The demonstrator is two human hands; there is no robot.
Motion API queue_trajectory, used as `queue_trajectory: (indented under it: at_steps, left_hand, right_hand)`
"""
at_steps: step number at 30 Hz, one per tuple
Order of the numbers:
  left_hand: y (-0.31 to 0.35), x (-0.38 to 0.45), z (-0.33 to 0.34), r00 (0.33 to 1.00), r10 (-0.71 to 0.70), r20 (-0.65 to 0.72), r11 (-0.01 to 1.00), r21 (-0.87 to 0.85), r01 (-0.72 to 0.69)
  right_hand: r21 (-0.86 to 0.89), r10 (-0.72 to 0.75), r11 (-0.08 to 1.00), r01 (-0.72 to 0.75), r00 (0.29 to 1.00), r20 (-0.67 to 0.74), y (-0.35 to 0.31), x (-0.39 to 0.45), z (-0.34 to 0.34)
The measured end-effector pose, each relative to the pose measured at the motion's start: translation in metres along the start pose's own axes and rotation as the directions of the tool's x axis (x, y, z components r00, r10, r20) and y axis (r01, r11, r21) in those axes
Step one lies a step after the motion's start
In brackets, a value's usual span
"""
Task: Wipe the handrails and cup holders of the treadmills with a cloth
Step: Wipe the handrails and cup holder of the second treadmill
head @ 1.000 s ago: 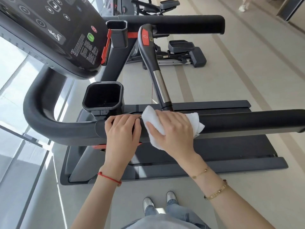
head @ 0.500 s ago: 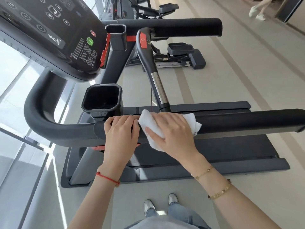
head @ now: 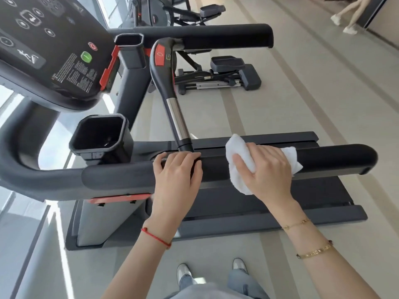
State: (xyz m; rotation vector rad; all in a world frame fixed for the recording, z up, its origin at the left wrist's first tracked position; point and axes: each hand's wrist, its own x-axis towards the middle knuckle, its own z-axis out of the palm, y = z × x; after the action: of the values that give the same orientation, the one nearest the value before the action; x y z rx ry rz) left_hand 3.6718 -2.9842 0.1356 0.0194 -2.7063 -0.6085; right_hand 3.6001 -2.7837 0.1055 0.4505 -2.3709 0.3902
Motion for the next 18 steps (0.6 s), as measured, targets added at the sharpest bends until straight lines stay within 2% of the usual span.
queue_trajectory:
  at_steps: [10,13,16,18]
  left_hand:
    - [0.107,0.018,0.061,1.0,0.006,-0.015,1.0,-0.027,-0.006]
    - [0.135,0.022,0.079,1.0,0.002,-0.019,1.0,-0.018,-0.002]
    - [0.158,0.025,0.094,1.0,-0.001,-0.014,1.0,0.005,0.001]
    - [0.169,0.027,0.101,1.0,-0.007,-0.011,1.0,0.016,0.007]
  right_hand:
    - [-0.01,0.027,1.0,-0.027,0.998,0.051,0.137,-0.001,-0.044]
    - [-0.041,0.101,0.994,-0.097,0.988,0.113,0.183,0.003,-0.065]
    - [-0.044,0.181,0.983,-0.176,0.957,0.226,0.199,0.01,-0.068]
    - [0.006,0.115,0.993,-0.118,0.98,0.162,0.193,0.003,-0.067]
